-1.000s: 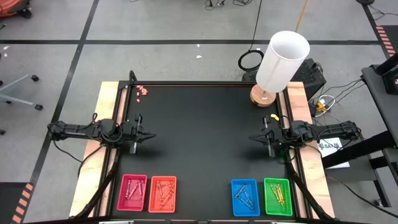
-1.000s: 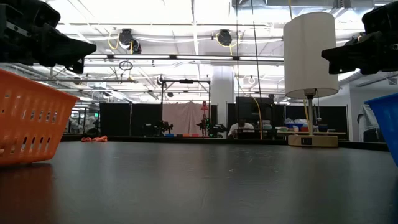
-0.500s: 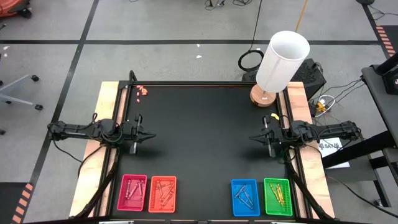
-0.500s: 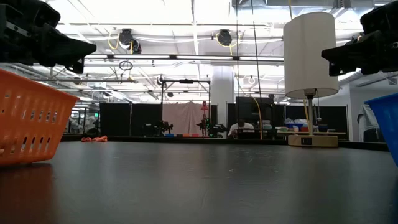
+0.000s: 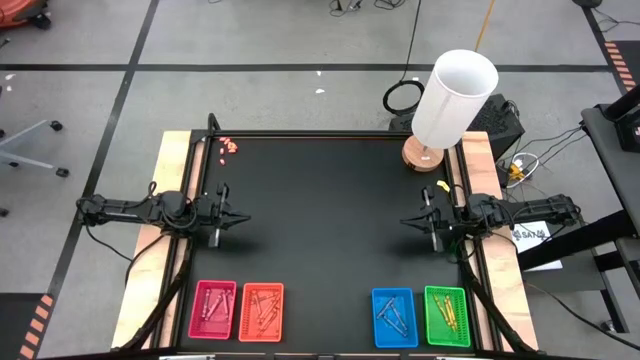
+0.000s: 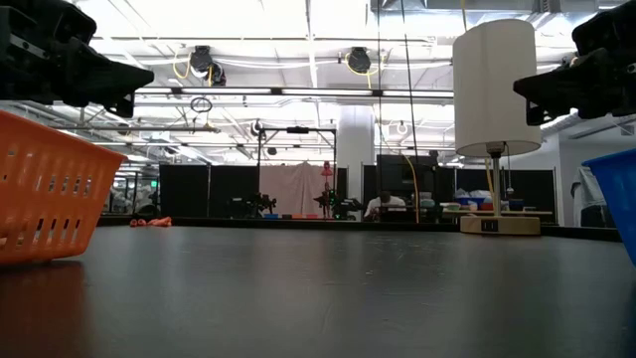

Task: Sort crayons
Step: Return to Home Position

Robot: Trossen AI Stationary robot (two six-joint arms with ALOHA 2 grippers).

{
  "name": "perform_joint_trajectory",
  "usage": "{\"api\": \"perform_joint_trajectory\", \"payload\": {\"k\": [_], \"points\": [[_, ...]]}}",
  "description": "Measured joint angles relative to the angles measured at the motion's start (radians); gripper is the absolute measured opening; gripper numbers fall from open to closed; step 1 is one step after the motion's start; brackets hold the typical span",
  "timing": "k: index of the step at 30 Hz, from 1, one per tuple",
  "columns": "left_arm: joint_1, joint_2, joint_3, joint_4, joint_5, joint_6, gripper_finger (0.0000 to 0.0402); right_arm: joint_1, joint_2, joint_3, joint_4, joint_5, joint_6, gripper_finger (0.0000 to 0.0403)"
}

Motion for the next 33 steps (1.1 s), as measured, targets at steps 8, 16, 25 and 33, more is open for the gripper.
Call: {"api": "perform_joint_trajectory", "payload": {"k": [8, 16, 25, 33], "points": [[0.0, 0.0, 0.0, 0.0, 0.0, 0.0, 0.0006, 0.0, 0.0, 0.0, -0.001, 0.003, -0.021, 0.0], [0.0, 0.0, 0.0, 0.0, 0.0, 0.0, 0.0006, -0.016, 0.0, 0.0, -0.001, 0.029, -0.025, 0.0], [0.0, 0.0, 0.0, 0.0, 0.0, 0.0, 0.0006, -0.096, 0.0, 0.0, -0.005, 0.043, -0.03, 0.0], [0.0, 0.0, 0.0, 0.0, 0.0, 0.0, 0.0006, -0.101, 0.001, 0.0, -0.014, -0.046, -0.035, 0.0]]}}
